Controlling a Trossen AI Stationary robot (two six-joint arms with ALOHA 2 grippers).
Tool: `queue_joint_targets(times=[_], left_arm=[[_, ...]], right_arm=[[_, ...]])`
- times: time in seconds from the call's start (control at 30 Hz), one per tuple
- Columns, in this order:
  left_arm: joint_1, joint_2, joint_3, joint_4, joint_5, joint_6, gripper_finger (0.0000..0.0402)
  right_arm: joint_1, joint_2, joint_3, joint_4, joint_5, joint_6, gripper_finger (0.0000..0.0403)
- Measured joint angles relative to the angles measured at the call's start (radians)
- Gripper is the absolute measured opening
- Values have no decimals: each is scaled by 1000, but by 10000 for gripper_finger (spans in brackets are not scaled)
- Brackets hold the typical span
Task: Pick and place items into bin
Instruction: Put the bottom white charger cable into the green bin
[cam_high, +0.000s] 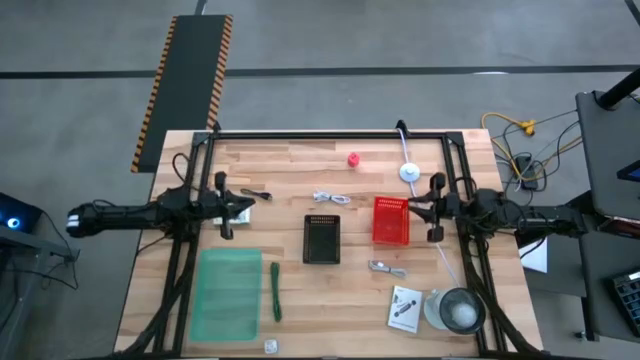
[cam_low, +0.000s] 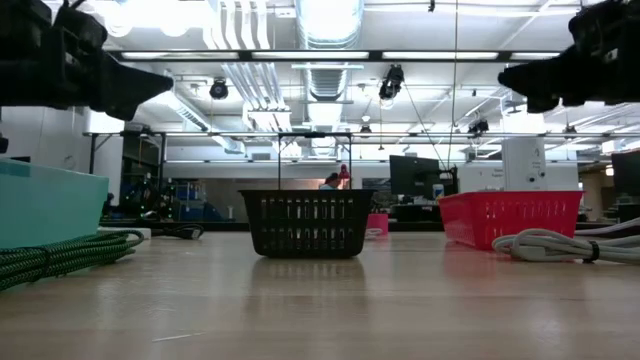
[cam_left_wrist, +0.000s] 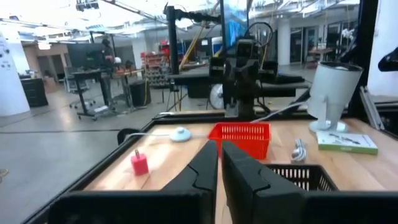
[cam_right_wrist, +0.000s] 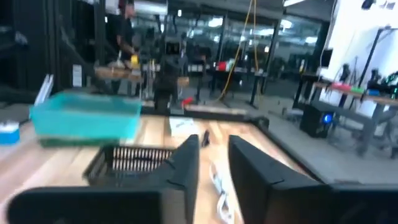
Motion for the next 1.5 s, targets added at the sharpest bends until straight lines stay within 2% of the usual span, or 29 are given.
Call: queue_joint_targets(times=[0.2, 0.37, 0.5, 0.6, 0.7, 0.83, 1.0, 1.1, 1.3, 1.5], left_arm=[[0, 99, 0, 90, 0, 2, 83], [0, 213, 0, 322, 0, 44, 163], [0, 304, 0, 501, 0, 45, 199], [0, 361, 0, 552, 0, 52, 207], [0, 401, 5, 580, -2, 135, 208], [0, 440, 22, 595, -1, 149, 208], [0, 488, 28, 617, -3, 149, 208], [0, 506, 28, 624, -3, 149, 208], [0, 509, 30, 645, -2, 148, 208], [0, 516, 30, 645, -2, 148, 208]], right_arm=[[0, 85, 0, 115, 0, -23, 184], [0, 205, 0, 307, 1, -37, 229], [0, 306, 0, 473, 1, -48, 239], [0, 364, 0, 520, 1, -57, 238], [0, 413, 0, 597, -1, -4, 232], [0, 463, 30, 670, -82, 69, 227], [0, 533, 132, 564, -108, 64, 226], [0, 590, 221, 406, -109, 68, 226], [4, 684, 440, 47, -124, 185, 226], [37, 784, 580, -150, -121, 230, 226]])
